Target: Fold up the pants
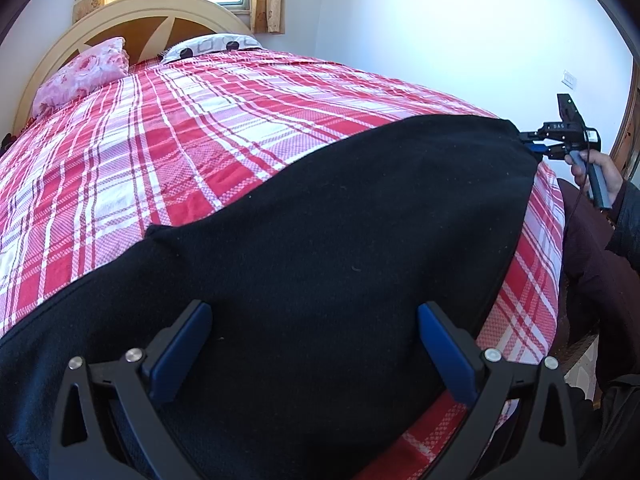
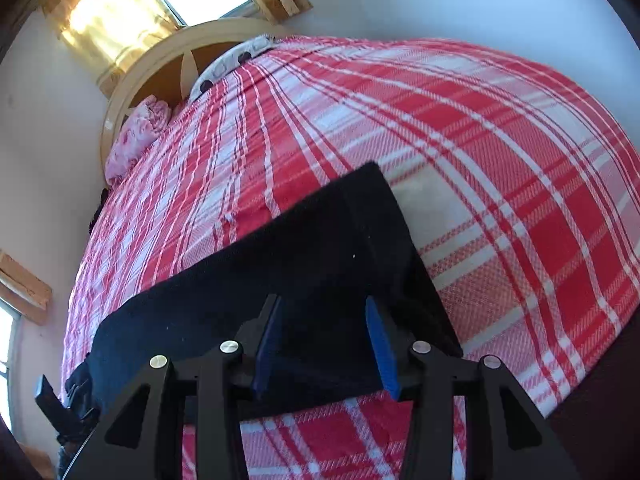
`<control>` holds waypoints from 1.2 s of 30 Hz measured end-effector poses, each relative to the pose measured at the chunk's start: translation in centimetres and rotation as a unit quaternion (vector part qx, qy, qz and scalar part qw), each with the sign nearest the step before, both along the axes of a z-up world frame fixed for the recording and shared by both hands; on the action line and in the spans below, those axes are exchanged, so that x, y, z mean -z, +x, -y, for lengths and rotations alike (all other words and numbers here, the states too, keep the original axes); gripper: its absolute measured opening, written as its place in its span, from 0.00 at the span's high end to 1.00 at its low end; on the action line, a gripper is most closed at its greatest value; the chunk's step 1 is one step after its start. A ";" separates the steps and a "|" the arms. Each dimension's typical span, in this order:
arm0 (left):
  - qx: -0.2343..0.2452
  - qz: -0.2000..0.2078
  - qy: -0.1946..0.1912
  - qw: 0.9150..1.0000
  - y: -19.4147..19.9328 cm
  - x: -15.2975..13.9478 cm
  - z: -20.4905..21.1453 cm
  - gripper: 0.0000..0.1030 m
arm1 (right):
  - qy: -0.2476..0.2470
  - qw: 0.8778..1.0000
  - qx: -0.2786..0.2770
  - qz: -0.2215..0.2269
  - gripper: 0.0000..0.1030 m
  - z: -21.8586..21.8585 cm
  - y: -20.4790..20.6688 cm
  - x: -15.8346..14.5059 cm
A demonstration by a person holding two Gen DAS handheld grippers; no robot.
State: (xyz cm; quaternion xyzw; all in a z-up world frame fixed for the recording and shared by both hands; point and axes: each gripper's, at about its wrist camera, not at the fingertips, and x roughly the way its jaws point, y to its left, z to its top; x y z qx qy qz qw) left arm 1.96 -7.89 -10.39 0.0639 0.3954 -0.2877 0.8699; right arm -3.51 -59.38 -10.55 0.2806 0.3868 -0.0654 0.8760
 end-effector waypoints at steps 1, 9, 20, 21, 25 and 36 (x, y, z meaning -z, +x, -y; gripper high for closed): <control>0.000 0.001 0.000 1.000 -0.1 0.0 0.0 0.00 | 0.011 1.000 0.008 0.002 0.56 0.1 -0.3 -0.3; 0.000 0.003 -0.004 1.000 -0.1 0.0 -0.1 0.00 | 0.132 0.988 0.080 0.028 0.56 0.1 -6.2 1.5; 0.000 0.002 -0.005 1.000 -0.1 0.0 -0.1 0.00 | 0.190 0.971 0.114 0.090 0.56 1.2 -7.3 3.8; 0.000 0.003 -0.005 1.000 -0.1 0.0 -0.1 0.00 | 0.188 0.971 0.116 0.092 0.56 1.2 -7.1 3.8; 0.001 0.002 -0.005 1.000 -0.2 0.0 -0.1 0.00 | 0.205 0.963 0.130 0.119 0.59 1.6 -6.9 4.4; -0.008 0.019 -0.023 1.000 -0.7 -0.6 -0.8 0.00 | -0.001 0.980 -0.035 0.195 0.92 -11.4 -4.0 -7.8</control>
